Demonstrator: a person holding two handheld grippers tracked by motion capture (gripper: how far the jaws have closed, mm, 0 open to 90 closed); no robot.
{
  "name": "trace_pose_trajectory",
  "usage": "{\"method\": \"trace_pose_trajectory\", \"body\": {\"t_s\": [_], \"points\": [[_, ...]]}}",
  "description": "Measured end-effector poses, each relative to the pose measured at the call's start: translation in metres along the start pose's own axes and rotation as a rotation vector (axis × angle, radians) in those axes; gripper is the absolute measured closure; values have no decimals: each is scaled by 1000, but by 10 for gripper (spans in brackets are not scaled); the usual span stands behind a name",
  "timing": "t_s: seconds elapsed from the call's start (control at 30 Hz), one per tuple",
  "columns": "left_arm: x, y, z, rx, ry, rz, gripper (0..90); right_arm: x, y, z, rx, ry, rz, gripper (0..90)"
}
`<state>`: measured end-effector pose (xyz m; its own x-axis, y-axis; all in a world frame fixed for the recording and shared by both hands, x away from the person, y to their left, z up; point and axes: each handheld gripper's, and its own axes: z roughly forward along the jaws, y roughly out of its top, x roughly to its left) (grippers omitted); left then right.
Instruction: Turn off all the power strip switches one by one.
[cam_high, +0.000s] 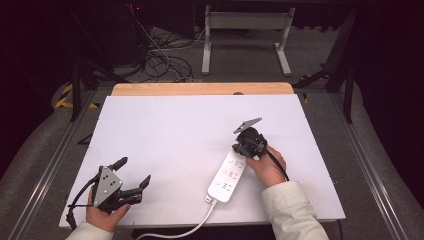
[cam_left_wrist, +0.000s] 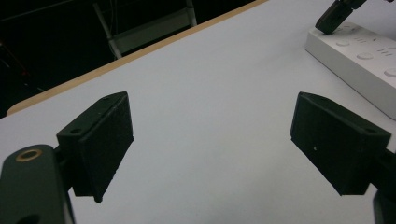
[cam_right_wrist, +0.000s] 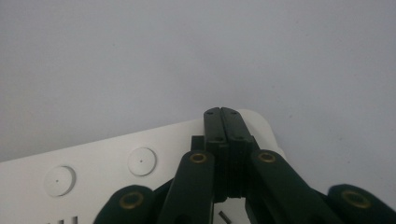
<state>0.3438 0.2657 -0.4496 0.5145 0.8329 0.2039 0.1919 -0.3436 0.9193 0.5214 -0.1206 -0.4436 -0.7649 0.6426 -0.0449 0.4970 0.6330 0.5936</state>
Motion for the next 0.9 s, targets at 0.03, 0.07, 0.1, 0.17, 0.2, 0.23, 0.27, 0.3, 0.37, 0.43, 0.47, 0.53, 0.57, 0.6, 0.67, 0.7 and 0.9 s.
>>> {"method": "trace_pose_trajectory", "body": {"t_s": [0.03, 0.07, 0.1, 0.17, 0.2, 0.23, 0.27, 0.3, 0.37, 0.43, 0.47, 0.53, 0.57, 0.6, 0.67, 0.7, 0.9], "points": [[0, 0, 0, 0, 1, 1, 138, 0, 0, 0, 1, 2, 0, 900], [0, 0, 0, -1, 0, -1, 138, 0, 0, 0, 1, 8, 1, 900], [0, 0, 0, 0, 0, 1, 138, 0, 0, 0, 1, 11, 4, 900], [0, 0, 0, -1, 0, 1, 138, 0, 0, 0, 0, 11, 8, 900], [0, 0, -1, 0, 0, 4, 138, 0, 0, 0, 0, 10, 6, 900], [0, 0, -1, 1, 0, 4, 138, 1, 0, 0, 1, 10, 5, 900], [0, 0, -1, 0, 0, 4, 138, 1, 0, 0, 2, 6, 5, 900], [0, 0, -1, 1, 0, 3, 139, 1, 0, 0, 2, 6, 3, 900], [0, 0, -1, 0, 0, 4, 138, 1, 0, 0, 0, 6, 4, 900], [0, 0, -1, 0, -1, 4, 139, 0, -1, 0, -8, 12, 6, 900], [0, 0, -1, 0, -1, 4, 138, -1, -2, 0, -14, 20, 11, 900], [0, 0, -1, 0, -1, 4, 139, -2, -3, 0, -17, 24, 17, 900], [0, 0, -1, 0, -1, 4, 138, -1, -3, 0, -18, 22, 16, 900], [0, 0, -1, 0, -1, 4, 139, -1, -3, 0, -19, 20, 15, 900], [-1, 0, -1, -1, -1, 4, 138, -2, -4, 0, -23, 31, 20, 900], [-1, 0, -1, 0, -2, 3, 139, -3, -4, 0, -23, 31, 21, 900], [-1, 0, -1, 0, -2, 2, 138, -3, -4, 1, -25, 37, 26, 900]]}}
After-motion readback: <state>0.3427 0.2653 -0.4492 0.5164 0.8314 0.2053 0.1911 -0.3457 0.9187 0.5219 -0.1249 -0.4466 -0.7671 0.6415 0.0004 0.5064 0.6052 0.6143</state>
